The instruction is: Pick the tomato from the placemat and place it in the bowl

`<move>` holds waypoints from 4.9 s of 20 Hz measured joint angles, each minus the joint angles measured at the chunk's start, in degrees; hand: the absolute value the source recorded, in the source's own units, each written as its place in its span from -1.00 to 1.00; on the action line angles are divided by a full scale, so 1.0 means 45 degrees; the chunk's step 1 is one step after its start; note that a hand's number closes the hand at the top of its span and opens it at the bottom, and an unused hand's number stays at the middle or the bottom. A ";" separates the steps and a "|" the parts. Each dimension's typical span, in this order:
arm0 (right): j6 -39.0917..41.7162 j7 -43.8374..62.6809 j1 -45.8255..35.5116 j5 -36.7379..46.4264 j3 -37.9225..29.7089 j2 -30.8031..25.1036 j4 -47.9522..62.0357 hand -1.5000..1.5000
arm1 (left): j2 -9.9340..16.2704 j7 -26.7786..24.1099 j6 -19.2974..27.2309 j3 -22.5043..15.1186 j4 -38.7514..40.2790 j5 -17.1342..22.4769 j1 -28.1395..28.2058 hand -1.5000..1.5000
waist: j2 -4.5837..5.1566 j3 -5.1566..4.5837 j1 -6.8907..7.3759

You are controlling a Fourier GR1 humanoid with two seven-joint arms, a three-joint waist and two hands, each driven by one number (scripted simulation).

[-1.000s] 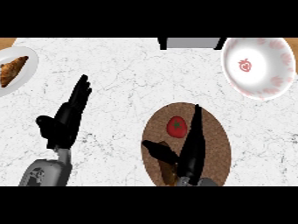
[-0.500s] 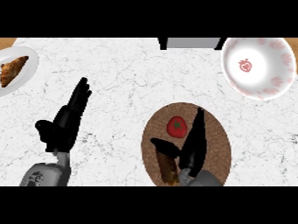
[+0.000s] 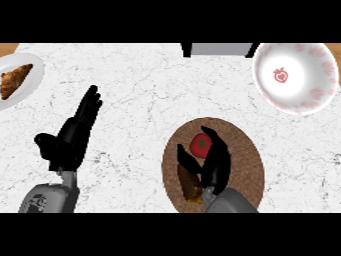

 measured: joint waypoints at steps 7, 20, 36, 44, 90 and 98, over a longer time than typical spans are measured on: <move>0.0668 -0.1403 -0.0624 -0.0641 0.0353 -0.0071 0.0740 1.00 | -0.0102 -0.0317 -0.0102 0.0077 0.0238 -0.0080 0.0087 0.00 | -0.0015 -0.0027 -0.0021; 0.3526 -1.2254 0.0472 -0.3274 0.2900 -0.4241 -0.2749 1.00 | -0.0105 -0.0355 -0.0187 0.0097 0.0276 -0.0044 0.0023 0.00 | 0.0129 0.0098 0.0137; 0.2374 -1.7602 0.4675 -0.4164 0.0121 -0.8310 -0.9003 1.00 | 0.0062 -0.0134 -0.0296 0.0389 -0.0038 0.0013 0.0310 0.00 | -0.0012 0.0013 -0.0248; 0.3299 -1.3503 0.4144 -0.2998 -0.1784 -0.8597 -1.1600 1.00 | -0.0109 -0.0115 -0.0268 0.0315 -0.0066 -0.0156 0.0245 0.00 | 0.0005 0.0009 -0.0146; 1.0008 -2.1268 -0.6420 -0.3971 -1.0340 -0.7151 0.9028 -1.00 | -0.0531 -0.0200 -0.0434 0.0172 0.0044 -0.0516 -0.0039 0.00 | 0.0189 0.0059 0.0390; 1.1779 -2.2458 -0.6552 -0.5714 -1.1938 -0.7564 0.9413 -1.00 | -0.0527 -0.0279 -0.0408 0.0290 0.0188 -0.0543 0.0086 0.00 | 0.0110 0.0039 0.0149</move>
